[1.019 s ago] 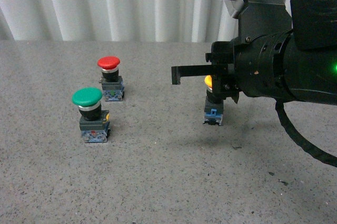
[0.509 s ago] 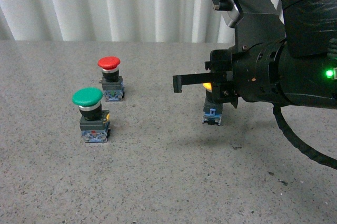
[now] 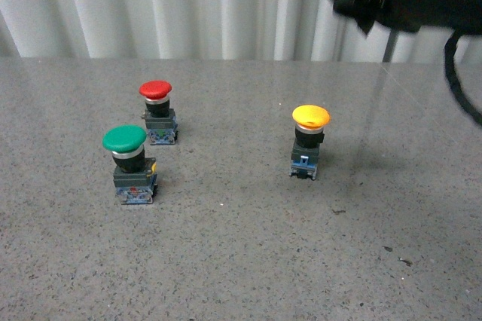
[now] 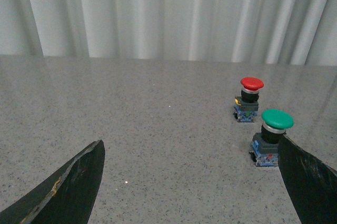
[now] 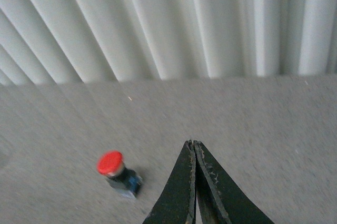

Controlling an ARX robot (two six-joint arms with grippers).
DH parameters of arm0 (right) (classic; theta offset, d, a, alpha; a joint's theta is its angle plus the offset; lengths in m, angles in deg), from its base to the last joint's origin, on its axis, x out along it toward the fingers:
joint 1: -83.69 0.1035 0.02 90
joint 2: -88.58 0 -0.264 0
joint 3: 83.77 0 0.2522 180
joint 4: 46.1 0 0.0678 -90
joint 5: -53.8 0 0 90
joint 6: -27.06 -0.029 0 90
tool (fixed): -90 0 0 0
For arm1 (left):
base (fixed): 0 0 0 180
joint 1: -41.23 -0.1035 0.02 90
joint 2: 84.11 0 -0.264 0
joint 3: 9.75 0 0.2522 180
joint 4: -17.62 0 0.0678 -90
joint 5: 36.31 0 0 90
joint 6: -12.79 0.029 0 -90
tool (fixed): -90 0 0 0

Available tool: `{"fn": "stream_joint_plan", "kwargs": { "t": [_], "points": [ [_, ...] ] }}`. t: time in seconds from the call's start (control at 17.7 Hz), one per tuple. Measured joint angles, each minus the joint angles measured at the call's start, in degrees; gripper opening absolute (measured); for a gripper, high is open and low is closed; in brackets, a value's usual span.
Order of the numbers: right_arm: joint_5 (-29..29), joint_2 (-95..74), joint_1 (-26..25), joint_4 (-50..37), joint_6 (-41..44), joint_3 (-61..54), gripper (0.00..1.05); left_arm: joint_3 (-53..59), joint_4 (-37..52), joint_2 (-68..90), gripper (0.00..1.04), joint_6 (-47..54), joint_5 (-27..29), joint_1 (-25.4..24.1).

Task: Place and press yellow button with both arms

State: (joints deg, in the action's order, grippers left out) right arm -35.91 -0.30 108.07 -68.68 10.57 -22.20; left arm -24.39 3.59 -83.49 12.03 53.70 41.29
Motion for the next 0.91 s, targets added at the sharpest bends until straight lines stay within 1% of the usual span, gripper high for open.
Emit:
{"fn": "stream_joint_plan", "kwargs": {
  "t": [0.34, 0.57, 0.62, 0.68, 0.74, 0.79, 0.85, 0.91],
  "points": [
    [-0.26, 7.98, 1.9, 0.13, -2.36, -2.67, 0.02, 0.0, 0.0, 0.0, 0.98, 0.0, 0.0, 0.0],
    [2.4, 16.92, 3.48, 2.64, -3.06, -8.31, 0.02, 0.0, 0.0, 0.0, 0.98, 0.0, -0.02, 0.0],
    [8.5, 20.22, 4.9, 6.38, -1.03, -9.05, 0.02, 0.0, 0.02, 0.0, 0.98, 0.0, 0.0, 0.0],
    [17.22, 26.23, 4.44, 9.44, 4.48, -12.5, 0.02, 0.0, 0.02, 0.0, 0.98, 0.0, -0.02, 0.0],
    [21.81, 33.42, 1.64, 12.83, 9.16, -17.68, 0.02, 0.0, 0.0, 0.0, 0.98, 0.0, 0.02, 0.0],
    [21.73, 40.57, -2.56, 16.85, 12.04, -22.82, 0.02, 0.0, 0.0, 0.0, 0.98, 0.0, 0.0, 0.0],
    [19.06, 47.6, -6.25, 20.46, 13.53, -27.21, 0.02, 0.0, 0.0, 0.0, 0.98, 0.0, -0.02, 0.0],
    [16.09, 53.66, -8.81, 20.22, 14.69, -30.73, 0.02, 0.0, 0.0, 0.0, 0.98, 0.0, -0.02, 0.0]
  ]
}}
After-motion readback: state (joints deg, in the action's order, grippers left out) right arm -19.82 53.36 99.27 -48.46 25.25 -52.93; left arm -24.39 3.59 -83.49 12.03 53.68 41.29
